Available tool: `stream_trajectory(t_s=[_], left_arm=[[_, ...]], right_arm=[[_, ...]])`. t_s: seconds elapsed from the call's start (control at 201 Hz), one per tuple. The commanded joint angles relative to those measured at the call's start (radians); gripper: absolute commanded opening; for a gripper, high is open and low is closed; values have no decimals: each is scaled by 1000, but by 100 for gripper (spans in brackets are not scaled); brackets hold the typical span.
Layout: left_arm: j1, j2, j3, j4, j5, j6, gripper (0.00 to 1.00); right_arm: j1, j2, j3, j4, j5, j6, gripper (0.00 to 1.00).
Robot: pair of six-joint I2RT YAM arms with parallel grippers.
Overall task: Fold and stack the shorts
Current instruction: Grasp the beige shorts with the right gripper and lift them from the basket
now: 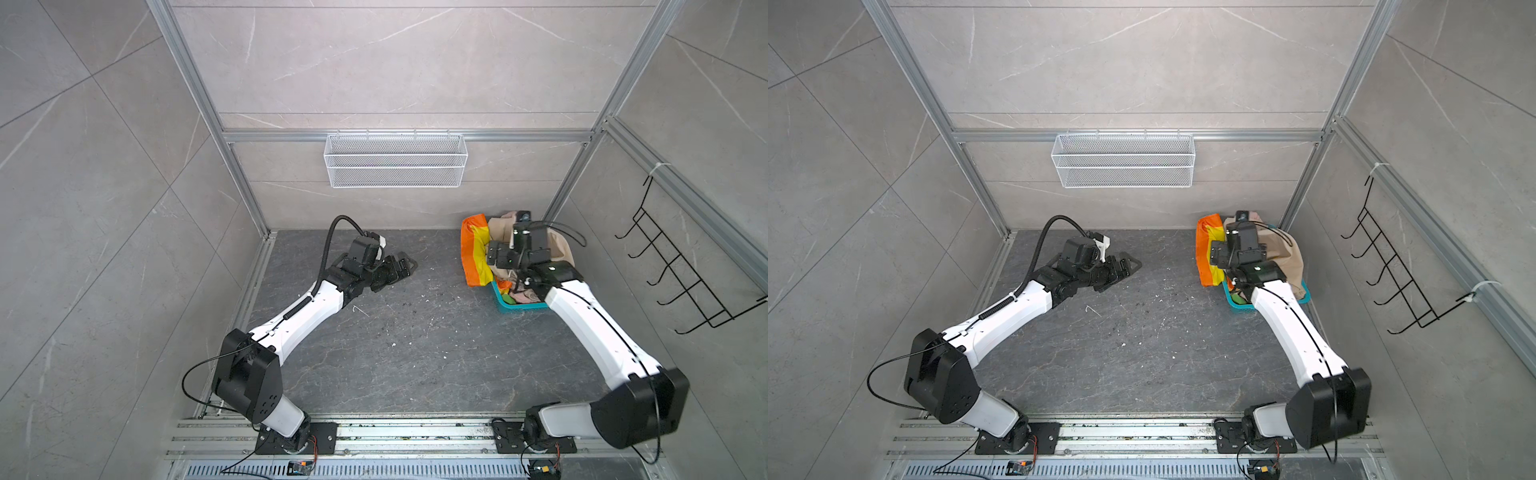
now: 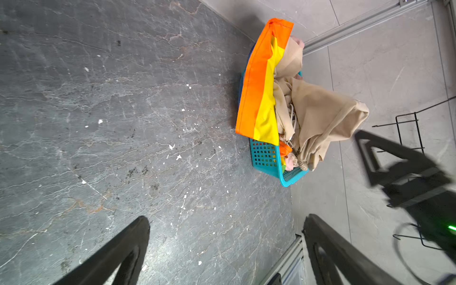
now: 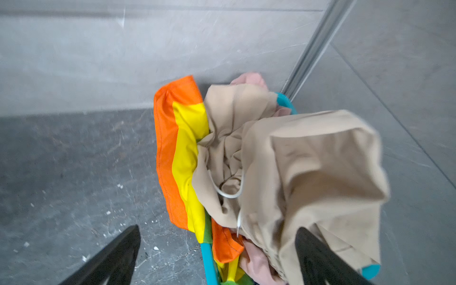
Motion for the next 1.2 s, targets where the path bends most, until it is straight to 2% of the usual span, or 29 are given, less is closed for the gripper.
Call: stream_trajectory(t_s=[0.0,0.07,0.179,0.309,0.384,0.503,0.802,0.996,1.051,1.191], left_arm=[[-24,29,54,-14,39,34,100],[-31,48,68,-14,54,28,100],[-40,78,106,-24,85,30,100],[-40,104,135,-41,88,50,100],[-40,125,147,-46,90,53,100],[-41,148,161,-49,116,44,100],[-41,136,99,-4,138,35,100],[-41,132,93,-2,169,47,100],[-41,130,98,-5,183,55,100],[-40,119,94,-4,192,85,100]], right_arm=[[-127,7,19,-194,-54,131,99],[-220,30,32,-228,-135,171,99],[-339,68,-10,-160,-321,243,99],[-356,169,-16,-69,-501,293,99],[-355,206,-13,-39,-548,319,99],[-356,206,-23,-25,-552,336,98],[-329,80,-112,-19,-539,316,98],[-241,141,-81,-51,-433,311,97],[-236,182,-58,-65,-401,315,94],[-234,245,-24,-114,-244,322,72]])
